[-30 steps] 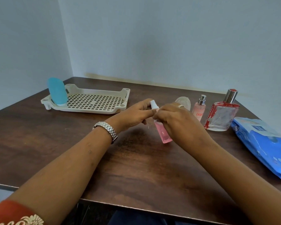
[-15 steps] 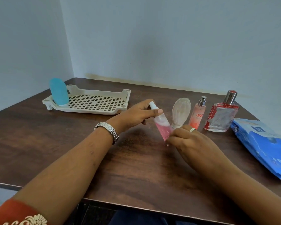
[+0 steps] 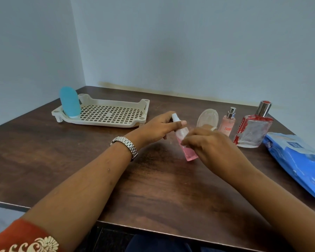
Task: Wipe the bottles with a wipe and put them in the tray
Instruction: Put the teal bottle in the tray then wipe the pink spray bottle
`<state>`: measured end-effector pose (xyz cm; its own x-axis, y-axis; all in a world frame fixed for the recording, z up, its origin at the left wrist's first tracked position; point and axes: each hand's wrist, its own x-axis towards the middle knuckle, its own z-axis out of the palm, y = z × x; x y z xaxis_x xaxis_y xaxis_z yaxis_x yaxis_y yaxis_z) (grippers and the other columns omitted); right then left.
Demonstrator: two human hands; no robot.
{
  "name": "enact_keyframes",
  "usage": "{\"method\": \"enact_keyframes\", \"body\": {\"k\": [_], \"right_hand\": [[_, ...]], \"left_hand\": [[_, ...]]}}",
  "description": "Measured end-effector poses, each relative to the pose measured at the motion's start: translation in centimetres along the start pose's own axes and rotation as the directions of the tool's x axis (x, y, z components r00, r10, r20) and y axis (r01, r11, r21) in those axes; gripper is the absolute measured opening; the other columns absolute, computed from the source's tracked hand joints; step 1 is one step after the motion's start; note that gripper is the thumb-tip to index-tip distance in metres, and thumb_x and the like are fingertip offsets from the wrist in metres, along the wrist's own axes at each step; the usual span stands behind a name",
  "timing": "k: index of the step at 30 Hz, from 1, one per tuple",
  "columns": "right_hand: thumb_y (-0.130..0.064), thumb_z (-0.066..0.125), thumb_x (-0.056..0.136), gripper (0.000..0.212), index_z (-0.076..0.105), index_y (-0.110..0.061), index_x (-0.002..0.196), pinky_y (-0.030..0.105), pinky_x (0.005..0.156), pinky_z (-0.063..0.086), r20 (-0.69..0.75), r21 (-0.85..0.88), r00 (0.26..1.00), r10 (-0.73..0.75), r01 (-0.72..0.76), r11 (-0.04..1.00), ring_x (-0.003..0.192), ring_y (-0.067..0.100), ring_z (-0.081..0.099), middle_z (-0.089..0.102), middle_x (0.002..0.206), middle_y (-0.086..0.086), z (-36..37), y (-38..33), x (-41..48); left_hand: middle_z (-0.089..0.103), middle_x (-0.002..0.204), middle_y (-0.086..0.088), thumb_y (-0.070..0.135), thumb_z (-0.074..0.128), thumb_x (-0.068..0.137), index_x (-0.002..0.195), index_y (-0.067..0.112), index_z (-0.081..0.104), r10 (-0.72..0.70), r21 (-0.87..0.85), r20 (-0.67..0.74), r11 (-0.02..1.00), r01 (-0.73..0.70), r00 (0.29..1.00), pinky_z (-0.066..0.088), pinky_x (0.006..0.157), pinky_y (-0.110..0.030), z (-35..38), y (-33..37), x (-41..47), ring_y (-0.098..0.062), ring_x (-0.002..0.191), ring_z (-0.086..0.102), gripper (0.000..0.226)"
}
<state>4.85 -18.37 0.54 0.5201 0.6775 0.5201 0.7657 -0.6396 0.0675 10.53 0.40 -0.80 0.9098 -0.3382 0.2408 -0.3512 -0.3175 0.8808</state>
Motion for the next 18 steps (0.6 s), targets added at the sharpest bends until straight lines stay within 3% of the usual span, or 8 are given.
{"method": "enact_keyframes", "body": {"k": [6,12,18], "right_hand": [[-0.008,0.080,0.068,0.022,0.074,-0.020,0.086,0.029,0.061,0.055,0.105,-0.062,0.993,-0.050,0.057,0.996,0.075,0.017,0.062,0.067,0.088,-0.004,0.1,0.1,-3.6],[0.000,0.074,0.072,0.021,0.073,-0.015,0.087,0.026,0.060,0.049,-0.005,0.000,1.000,0.027,-0.027,1.000,0.075,0.018,0.062,0.068,0.090,0.001,0.2,0.1,-0.8],[-0.008,0.063,0.084,0.014,0.073,-0.013,0.092,0.017,0.065,0.037,-0.058,0.091,0.994,0.094,-0.088,0.992,0.080,0.015,0.058,0.066,0.092,0.002,0.8,0.7,2.7]], "left_hand": [[0.049,0.073,0.008,0.033,0.054,0.096,0.085,0.017,0.047,0.013,0.004,-0.006,1.000,-0.013,1.000,0.042,0.061,-0.020,-0.3,0.3,-0.1,-0.005,0.066,0.045,0.020],[0.048,0.071,0.009,0.031,0.054,0.096,0.086,0.017,0.047,0.020,0.000,-0.015,1.000,-0.020,1.000,0.043,0.059,-0.019,-0.1,0.4,-0.2,-0.001,0.062,0.046,0.019],[0.048,0.072,0.008,0.030,0.050,0.098,0.088,0.017,0.048,0.021,-0.003,0.007,1.000,-0.021,1.000,0.041,0.060,-0.020,-0.4,0.2,-0.4,0.000,0.062,0.045,0.016]]}}
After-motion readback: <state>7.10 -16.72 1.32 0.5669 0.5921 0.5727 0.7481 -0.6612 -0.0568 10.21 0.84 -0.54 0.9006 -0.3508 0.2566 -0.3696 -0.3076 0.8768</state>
